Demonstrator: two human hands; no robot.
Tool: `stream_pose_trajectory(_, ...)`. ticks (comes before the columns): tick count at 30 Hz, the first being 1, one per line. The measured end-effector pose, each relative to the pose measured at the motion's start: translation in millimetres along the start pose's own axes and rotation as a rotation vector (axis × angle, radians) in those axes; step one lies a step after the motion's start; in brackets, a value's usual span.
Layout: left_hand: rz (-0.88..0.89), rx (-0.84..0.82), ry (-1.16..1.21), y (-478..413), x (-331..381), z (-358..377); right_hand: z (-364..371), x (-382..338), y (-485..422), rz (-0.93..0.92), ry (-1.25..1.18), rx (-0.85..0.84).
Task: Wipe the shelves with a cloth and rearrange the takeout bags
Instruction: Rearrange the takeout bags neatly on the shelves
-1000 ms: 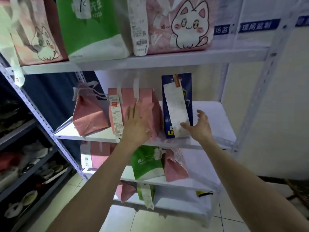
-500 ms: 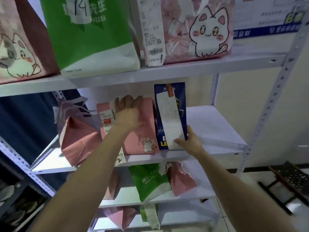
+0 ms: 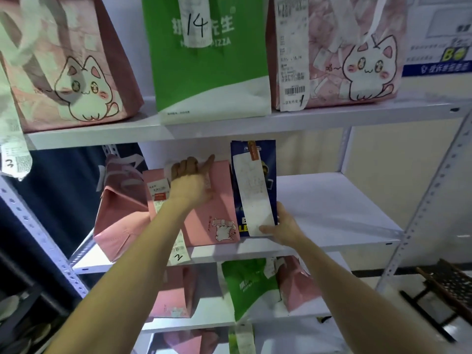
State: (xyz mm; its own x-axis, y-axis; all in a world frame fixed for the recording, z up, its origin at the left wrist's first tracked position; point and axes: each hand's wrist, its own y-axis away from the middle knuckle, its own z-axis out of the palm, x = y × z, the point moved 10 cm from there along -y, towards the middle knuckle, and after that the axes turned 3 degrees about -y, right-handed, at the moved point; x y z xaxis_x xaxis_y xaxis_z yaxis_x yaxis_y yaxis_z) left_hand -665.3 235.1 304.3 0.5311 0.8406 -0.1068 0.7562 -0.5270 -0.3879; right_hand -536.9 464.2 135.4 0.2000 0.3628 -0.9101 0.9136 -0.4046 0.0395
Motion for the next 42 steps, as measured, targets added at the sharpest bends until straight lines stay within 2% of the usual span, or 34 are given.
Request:
stream_pose_trajectory(6, 0.012, 0.081, 0.169, 20, -4, -24, -17, -15, 7, 0.100, 0.192, 0.011)
stream_pose_trajectory(10, 0.077, 0.222, 0.265, 46, -6, -47, -34, -59, 29, 0.112, 0.587, -0.076)
stream_pose_trajectory(12, 0.151, 0.398, 0.315, 63, -5, -73, -50, -107, 47, -0.014, 0.656, 0.018)
stream_pose_trajectory(16, 0.342, 0.998, 0.372, 115, -1, -143, -93, -227, 107, -0.460, 0.208, 0.404)
stream_pose_trajectory(19, 0.322, 1.190, 0.466, 119, -11, -188, -118, -299, 154, -0.771, -0.008, 0.689)
stream_pose_trajectory(21, 0.209, 1.169, 0.624, 101, -26, -216, -123, -334, 163, -0.864, -0.028, 0.775)
stream_pose_trajectory(22, 0.133, 1.104, 0.730, 87, -35, -225, -123, -348, 159, -0.868, 0.001, 0.783)
stream_pose_trajectory(25, -0.102, 0.754, 1.018, 42, -57, -227, -119, -369, 135, -0.770, 0.114, 0.754)
stream_pose_trajectory(27, -0.154, 0.532, 1.092, 22, -58, -219, -117, -373, 123, -0.710, 0.097, 0.722)
stream_pose_trajectory(29, -0.145, 0.402, 1.099, 13, -51, -212, -120, -376, 115, -0.643, 0.112, 0.745)
stream_pose_trajectory(31, -0.130, 0.370, 1.080, 12, -45, -207, -124, -379, 105, -0.564, 0.167, 0.751)
stream_pose_trajectory(35, -0.131, 0.398, 0.975, 18, -42, -203, -111, -379, 80, -0.453, 0.204, 0.559)
stream_pose_trajectory(39, -0.137, 0.446, 0.932, 34, -44, -206, -108, -384, 81, -0.461, 0.317, 0.585)
stream_pose_trajectory(42, -0.196, 0.488, 0.944, 51, -45, -209, -94, -385, 82, -0.513, 0.253, 0.438)
